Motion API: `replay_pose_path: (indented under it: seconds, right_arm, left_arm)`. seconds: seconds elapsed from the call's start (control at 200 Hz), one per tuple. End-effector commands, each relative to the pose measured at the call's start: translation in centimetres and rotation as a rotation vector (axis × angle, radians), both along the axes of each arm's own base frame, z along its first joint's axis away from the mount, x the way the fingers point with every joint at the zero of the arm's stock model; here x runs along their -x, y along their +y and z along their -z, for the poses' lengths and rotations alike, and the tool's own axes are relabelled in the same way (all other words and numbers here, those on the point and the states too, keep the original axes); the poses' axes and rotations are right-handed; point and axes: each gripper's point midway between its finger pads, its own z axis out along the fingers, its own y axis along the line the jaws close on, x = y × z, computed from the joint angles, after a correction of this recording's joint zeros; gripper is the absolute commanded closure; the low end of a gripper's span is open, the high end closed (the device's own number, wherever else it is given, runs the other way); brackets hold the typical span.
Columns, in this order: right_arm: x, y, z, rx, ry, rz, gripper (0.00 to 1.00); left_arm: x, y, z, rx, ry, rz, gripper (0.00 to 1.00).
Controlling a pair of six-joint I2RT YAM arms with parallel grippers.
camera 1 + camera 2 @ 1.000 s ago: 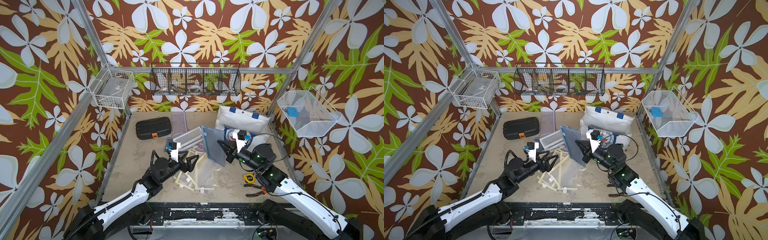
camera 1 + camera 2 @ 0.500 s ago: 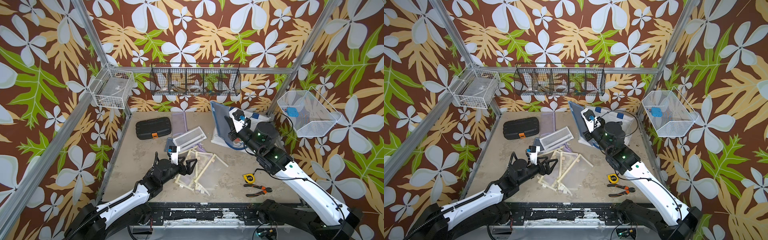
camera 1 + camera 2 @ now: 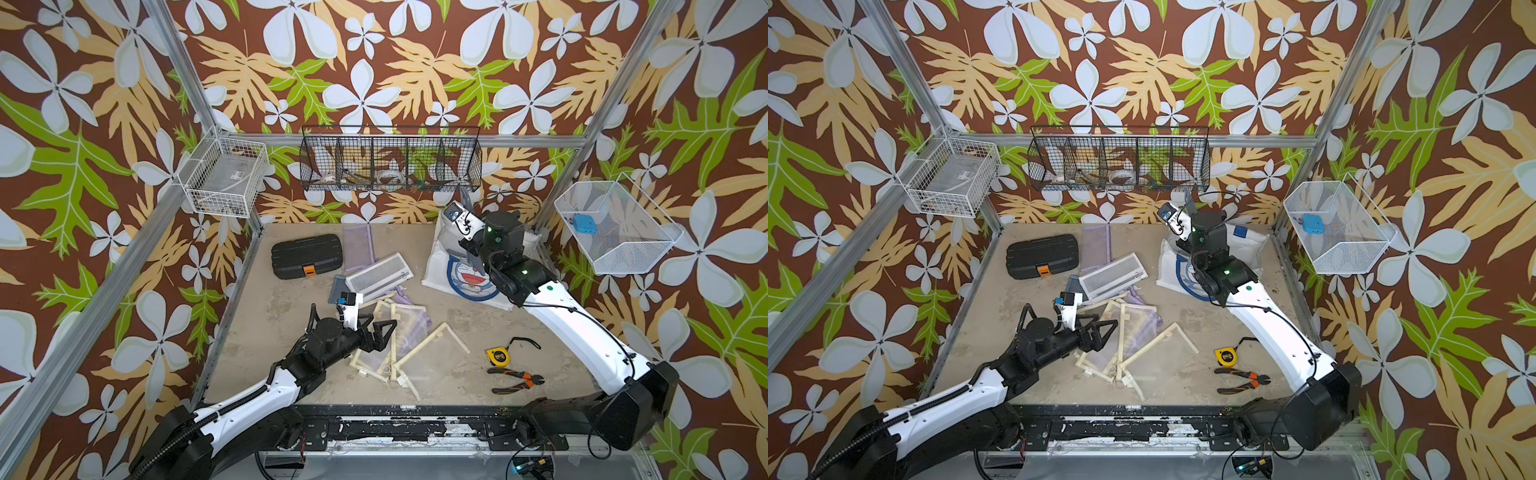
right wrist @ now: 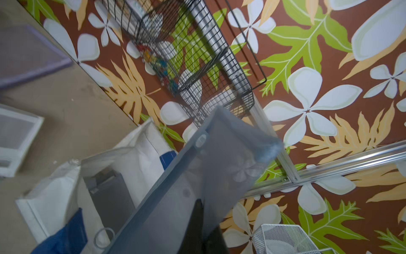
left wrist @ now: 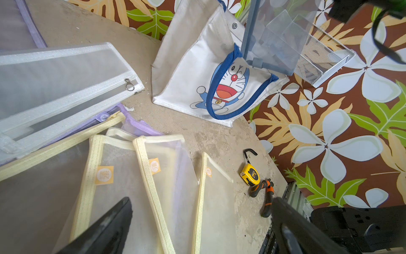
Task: Put the pencil pouch into the canvas bag
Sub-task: Place the pencil case in the canvas bag.
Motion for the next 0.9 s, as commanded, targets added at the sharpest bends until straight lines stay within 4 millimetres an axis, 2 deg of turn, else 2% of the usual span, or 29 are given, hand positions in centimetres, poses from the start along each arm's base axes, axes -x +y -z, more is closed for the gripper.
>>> replay_pose_path:
  seconds: [0.0,0.1,0.215,0.29,0.47,0.581,0.736,0.896]
  right_arm:
    - [-0.7,-1.5,0.8,0.121,0.008,0.045,1.00]
    - [-0.9,-1.4,0.9,0.143,0.002,0.042,1.00]
    - [-0.9,-0.8,-1.7,0.116,-0.043,0.009,1.00]
    - [-1.2,-0.7,-2.7,0.142,-0.064,0.010,1.00]
    - [-2.3,-0.6,-2.5,0.245,-0.048,0.005,1.00]
    - [-2.7,-0.6,-1.0,0.287,-0.007,-0.030,1.00]
    - [-2.5,-0.6,3.8,0.358,0.131,-0.071,1.00]
    - [-1.8,-2.3,7.5,0.370,0.237,-0.036,1.00]
  left_arm:
    - [-0.3,-0.4,-1.2,-0.004,-0.043,0.016,0.01]
    - [-0.7,-0.5,-1.4,-0.008,-0.045,0.013,0.01]
    - [-0.8,-1.0,-1.2,-0.006,-0.031,0.028,0.01]
    - [-1.0,-0.9,-1.0,-0.006,-0.027,0.023,0.01]
    - [-1.1,-0.4,-1.3,0.001,-0.031,0.013,0.02]
    - [-1.2,-0.3,-1.3,0.005,-0.030,0.012,0.02]
    - [-1.3,-0.3,-1.3,0.014,-0.028,0.016,0.02]
    - [-1.3,-0.8,-1.3,0.023,-0.019,0.035,0.02]
